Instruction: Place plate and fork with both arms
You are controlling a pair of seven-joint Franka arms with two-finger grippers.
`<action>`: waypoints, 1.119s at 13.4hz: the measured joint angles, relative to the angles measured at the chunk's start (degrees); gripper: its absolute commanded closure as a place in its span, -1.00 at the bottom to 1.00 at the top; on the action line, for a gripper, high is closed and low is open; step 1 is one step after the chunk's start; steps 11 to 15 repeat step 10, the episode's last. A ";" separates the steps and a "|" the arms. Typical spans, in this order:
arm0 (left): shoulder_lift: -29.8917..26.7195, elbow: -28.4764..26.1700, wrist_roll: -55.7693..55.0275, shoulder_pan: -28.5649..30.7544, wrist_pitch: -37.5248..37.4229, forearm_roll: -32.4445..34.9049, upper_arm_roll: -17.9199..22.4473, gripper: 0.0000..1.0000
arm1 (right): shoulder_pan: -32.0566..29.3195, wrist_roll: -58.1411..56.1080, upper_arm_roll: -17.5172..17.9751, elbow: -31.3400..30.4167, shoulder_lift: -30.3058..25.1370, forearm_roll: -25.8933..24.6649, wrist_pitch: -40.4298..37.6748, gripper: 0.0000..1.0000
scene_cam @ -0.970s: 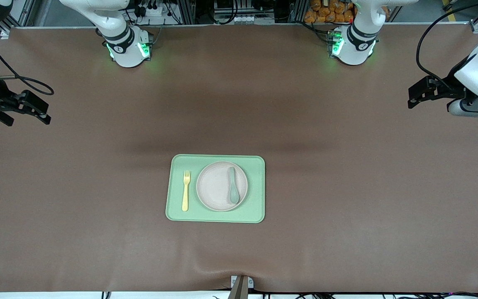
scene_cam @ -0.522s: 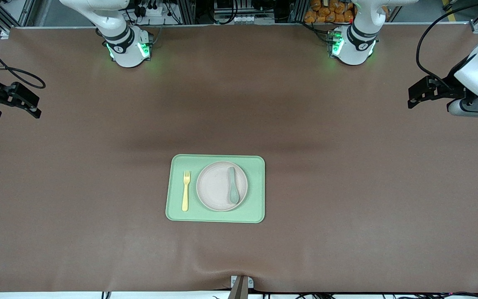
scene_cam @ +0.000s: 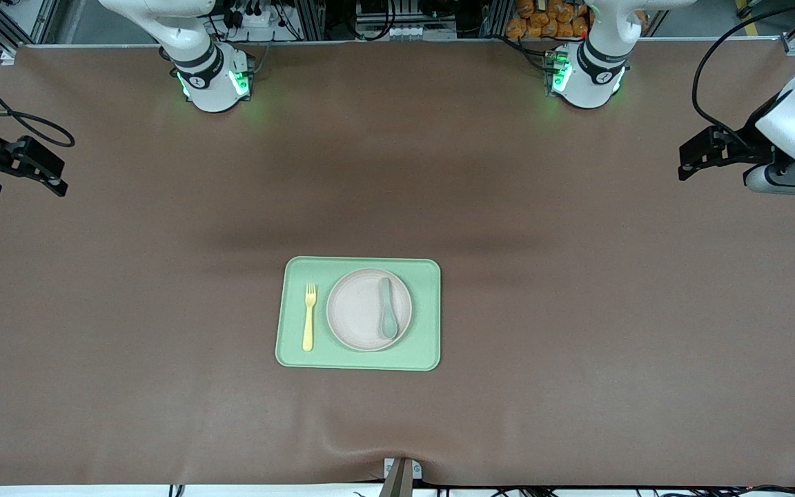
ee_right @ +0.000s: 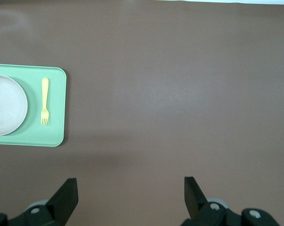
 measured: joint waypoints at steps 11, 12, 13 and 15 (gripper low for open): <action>0.00 0.00 0.00 0.00 0.00 0.00 0.00 -1.00 | 0.03 -0.49 0.14 0.26 0.00 0.00 -3.72 -1.00; 0.00 0.00 0.00 0.00 0.00 0.00 0.00 -1.00 | 0.03 -0.49 0.14 0.26 0.00 0.00 -3.72 -1.00; 0.00 0.00 0.00 0.00 0.00 0.00 0.00 -1.00 | 0.03 -0.49 0.14 0.26 0.00 0.00 -3.72 -1.00; 0.00 0.00 0.00 0.00 0.00 0.00 0.00 -1.00 | 0.03 -0.49 0.14 0.26 0.00 0.00 -3.72 -1.00</action>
